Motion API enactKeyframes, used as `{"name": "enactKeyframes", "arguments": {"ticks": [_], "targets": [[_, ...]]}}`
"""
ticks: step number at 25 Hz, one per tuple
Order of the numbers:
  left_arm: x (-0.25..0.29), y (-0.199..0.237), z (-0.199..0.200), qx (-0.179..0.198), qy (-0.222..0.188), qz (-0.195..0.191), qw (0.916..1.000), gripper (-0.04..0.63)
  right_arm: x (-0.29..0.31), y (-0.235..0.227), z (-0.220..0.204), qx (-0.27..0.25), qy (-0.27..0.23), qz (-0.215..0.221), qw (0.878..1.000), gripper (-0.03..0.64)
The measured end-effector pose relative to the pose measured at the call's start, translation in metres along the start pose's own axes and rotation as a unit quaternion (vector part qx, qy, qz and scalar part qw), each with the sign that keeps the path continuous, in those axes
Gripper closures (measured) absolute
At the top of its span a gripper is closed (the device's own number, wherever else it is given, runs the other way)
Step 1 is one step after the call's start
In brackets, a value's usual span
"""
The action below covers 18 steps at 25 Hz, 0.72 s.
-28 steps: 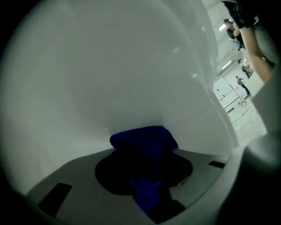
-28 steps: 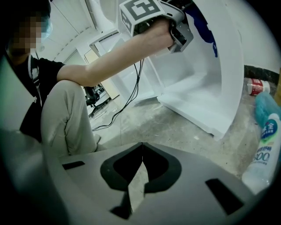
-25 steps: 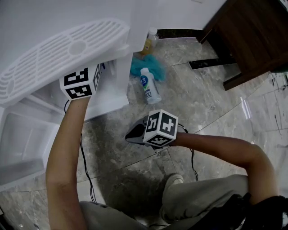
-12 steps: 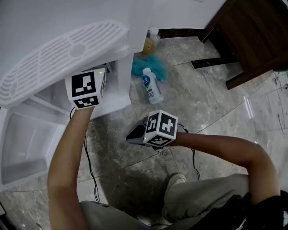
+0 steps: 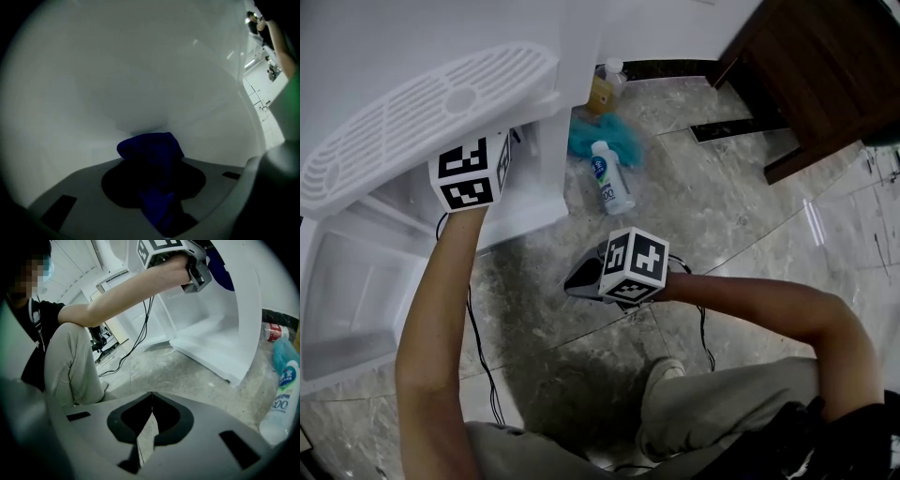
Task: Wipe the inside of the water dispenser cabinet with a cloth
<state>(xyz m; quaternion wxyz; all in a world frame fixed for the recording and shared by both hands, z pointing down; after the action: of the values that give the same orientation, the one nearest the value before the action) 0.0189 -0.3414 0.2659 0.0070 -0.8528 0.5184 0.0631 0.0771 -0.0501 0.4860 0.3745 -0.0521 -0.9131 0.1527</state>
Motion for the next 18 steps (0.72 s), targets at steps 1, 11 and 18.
{"name": "enactKeyframes", "arguments": {"ticks": [1, 11, 18], "targets": [[-0.004, -0.003, -0.002, -0.001, 0.008, -0.008, 0.9999, 0.463, 0.0, 0.0, 0.003, -0.001, 0.0, 0.0, 1.0, 0.618], [-0.086, -0.034, -0.002, 0.041, 0.108, -0.157, 0.9808, 0.462, 0.021, 0.015, 0.06, -0.068, -0.007, -0.004, 0.998, 0.618], [-0.194, 0.002, -0.034, 0.044, 0.21, -0.168, 0.9621, 0.462, -0.009, -0.032, 0.123, -0.092, -0.086, -0.137, 0.982, 0.618]]}}
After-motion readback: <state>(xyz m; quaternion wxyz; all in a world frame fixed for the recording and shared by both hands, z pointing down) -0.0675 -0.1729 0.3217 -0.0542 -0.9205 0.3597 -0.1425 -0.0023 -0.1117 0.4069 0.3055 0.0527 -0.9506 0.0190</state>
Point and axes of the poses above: the fingertips, and each gripper's own axes: x forward along the fingers, y to its left, z out of its top, the point moved 2 cm from there along -x, backward along the fingers, and after that the axes turned 15 degrees about -x, right-handed, at the moved point
